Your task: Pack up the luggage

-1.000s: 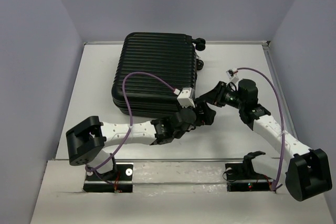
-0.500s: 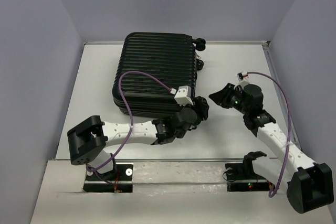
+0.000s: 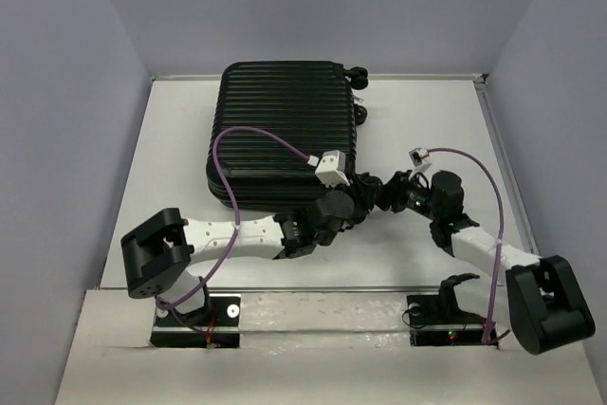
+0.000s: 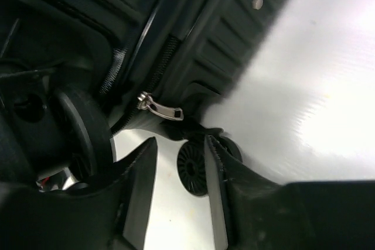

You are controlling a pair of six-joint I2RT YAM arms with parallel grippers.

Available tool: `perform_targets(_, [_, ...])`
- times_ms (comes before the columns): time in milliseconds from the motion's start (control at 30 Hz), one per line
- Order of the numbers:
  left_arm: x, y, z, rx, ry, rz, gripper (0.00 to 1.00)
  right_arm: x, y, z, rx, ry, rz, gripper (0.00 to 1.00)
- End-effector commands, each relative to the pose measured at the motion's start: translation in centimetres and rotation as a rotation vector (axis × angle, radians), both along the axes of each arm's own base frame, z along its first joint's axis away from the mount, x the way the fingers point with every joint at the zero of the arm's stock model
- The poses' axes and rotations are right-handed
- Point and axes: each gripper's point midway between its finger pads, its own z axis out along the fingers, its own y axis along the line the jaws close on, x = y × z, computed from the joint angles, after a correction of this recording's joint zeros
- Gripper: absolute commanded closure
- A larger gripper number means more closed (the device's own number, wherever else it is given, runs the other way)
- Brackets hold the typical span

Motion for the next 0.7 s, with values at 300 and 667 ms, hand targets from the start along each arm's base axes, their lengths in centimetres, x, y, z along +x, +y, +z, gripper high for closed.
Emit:
perform_targets(300, [2.7,2.7,4.3,-0.053,-0.088,0.119,0.81,1.1,3.3,2.8,0.110,-0.322,0.249,0.48])
perform_targets(667, [2.5,3.7,2.6,-0.039,-0.065,0.131,0.82,1.4,4.6,3.2,0.161,-0.340,0.356,0.48])
